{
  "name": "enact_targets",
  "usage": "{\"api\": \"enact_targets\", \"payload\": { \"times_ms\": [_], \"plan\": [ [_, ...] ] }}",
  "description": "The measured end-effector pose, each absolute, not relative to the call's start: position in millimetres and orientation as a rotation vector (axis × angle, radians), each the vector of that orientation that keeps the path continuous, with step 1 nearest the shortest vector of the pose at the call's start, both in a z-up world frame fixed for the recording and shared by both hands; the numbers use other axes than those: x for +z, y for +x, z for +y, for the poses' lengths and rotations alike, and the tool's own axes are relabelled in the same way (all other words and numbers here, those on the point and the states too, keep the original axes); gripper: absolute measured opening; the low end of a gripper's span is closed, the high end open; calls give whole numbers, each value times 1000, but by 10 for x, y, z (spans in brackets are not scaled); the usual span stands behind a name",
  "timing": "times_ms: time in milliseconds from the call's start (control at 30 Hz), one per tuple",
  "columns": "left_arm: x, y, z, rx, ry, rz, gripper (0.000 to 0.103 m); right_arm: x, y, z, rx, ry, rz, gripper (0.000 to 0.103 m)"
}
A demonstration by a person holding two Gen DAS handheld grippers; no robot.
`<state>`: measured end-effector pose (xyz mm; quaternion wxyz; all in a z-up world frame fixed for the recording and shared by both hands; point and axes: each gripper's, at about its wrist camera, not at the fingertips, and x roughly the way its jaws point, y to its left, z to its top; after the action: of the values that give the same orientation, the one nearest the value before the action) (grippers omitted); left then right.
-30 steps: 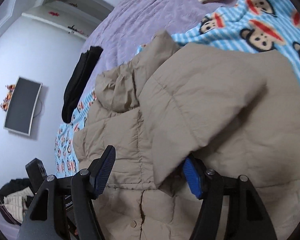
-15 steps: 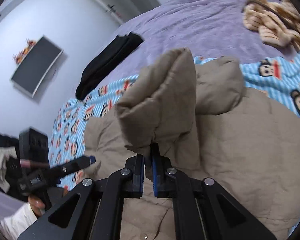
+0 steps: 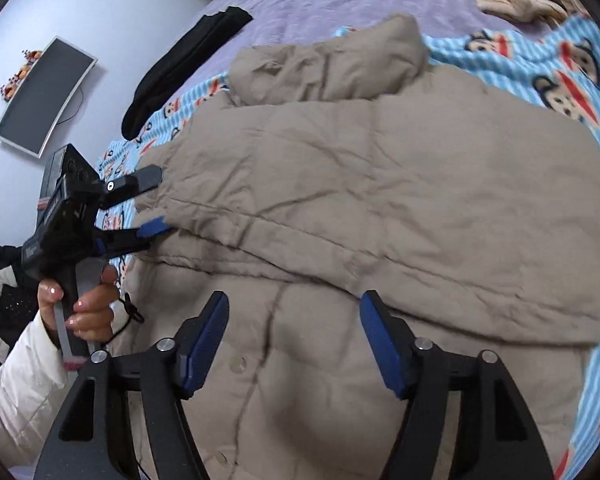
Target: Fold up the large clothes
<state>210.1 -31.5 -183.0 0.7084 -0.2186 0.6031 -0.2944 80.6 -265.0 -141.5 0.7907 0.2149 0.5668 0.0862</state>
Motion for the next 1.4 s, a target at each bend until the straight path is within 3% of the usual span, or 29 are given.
{"api": "enact_targets", "payload": {
  "times_ms": [67, 167, 267, 367, 467, 833, 1067, 1267, 1400],
  "plan": [
    [-1859, 2125, -462, -660, -468, 1373, 10, -1526, 645, -2810, 128, 434, 1272, 36],
    [-1576, 2036, -535, -676, -446, 1277, 10, -1629, 583, -3002, 29, 396, 1298, 24],
    [-1321, 1913, -453, -682, -400, 1203, 10, -1598, 573, -3238, -71, 305, 1258, 22],
    [-1443, 1862, -374, -638, -337, 1253, 10, -1489, 574, -3493, -198, 164, 1205, 22],
    [-1735, 1837, -444, -601, -275, 1310, 10, -1534, 554, -3841, -240, 223, 1188, 13],
    [-1577, 1711, -234, -430, -61, 1251, 15, -1822, 565, -3959, -238, 235, 1214, 13],
    [-1182, 1691, 123, -350, -55, 1187, 15, -1382, 247, -3909, -147, 243, 1269, 18],
    [-1062, 1782, -358, -417, -24, 1147, 15, -872, 17, -3936, -119, 339, 1107, 18],
    [-1477, 1900, -692, -327, 96, 1164, 15, -1004, 509, -4207, -175, 435, 1072, 18]
  ]
}}
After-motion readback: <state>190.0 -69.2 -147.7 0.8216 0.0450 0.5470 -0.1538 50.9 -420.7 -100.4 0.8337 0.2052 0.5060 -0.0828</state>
